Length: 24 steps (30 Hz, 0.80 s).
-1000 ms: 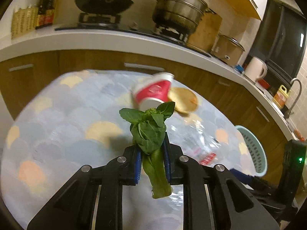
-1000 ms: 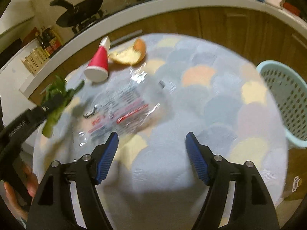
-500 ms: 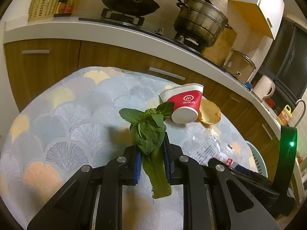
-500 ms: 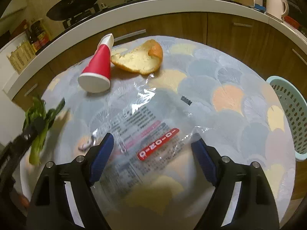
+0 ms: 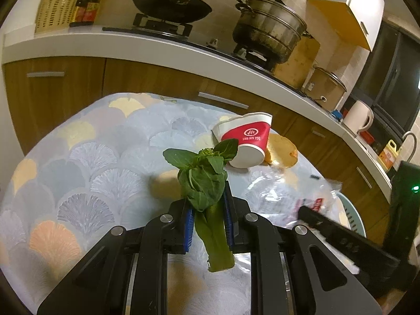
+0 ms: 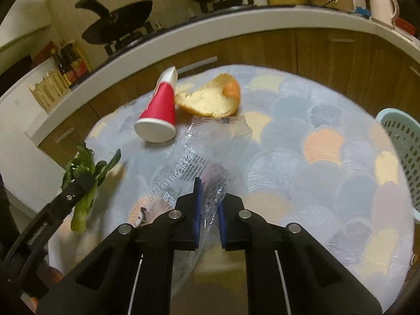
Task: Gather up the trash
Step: 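Grasp the clear plastic bag with the right tool while the left tool grasps another bok choy, then carry the plastic bag and bok choy to the blue basket and release both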
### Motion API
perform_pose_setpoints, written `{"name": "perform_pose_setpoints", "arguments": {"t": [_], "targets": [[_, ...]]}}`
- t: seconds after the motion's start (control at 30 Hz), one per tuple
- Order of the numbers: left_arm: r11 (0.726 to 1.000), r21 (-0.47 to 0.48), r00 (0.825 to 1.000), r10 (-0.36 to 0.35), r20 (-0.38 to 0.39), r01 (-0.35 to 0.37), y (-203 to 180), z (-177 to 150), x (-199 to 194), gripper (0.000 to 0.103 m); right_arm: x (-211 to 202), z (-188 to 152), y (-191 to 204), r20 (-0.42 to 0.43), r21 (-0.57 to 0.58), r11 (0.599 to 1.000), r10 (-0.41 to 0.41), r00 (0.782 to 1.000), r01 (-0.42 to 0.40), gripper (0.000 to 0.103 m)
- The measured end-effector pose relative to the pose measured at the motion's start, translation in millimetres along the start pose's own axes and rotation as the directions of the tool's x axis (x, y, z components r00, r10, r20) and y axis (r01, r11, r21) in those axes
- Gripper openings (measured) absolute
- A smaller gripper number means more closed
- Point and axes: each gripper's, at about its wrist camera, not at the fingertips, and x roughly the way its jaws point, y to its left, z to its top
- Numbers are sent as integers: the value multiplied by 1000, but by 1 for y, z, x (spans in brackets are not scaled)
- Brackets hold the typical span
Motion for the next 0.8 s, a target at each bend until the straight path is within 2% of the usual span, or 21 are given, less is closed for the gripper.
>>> {"name": "perform_pose_setpoints", "arguments": {"t": [0.17, 0.33, 0.57, 0.8], "targets": [[998, 38, 999, -41, 11, 41, -13, -3, -4, 17, -35, 4, -21, 73, 6, 999, -34, 997, 34, 8], [989, 71, 991, -133, -6, 133, -37, -5, -9, 17, -69, 14, -41, 148, 9, 997, -80, 986, 79, 8], [969, 170, 983, -182, -10, 181, -90, -5, -12, 17, -112, 25, -75, 257, 26, 984, -176, 950, 175, 8], [947, 233, 974, -224, -20, 223, -141, -1, -4, 17, -141, 27, -123, 299, 93, 973, -230, 926, 212, 8]]}}
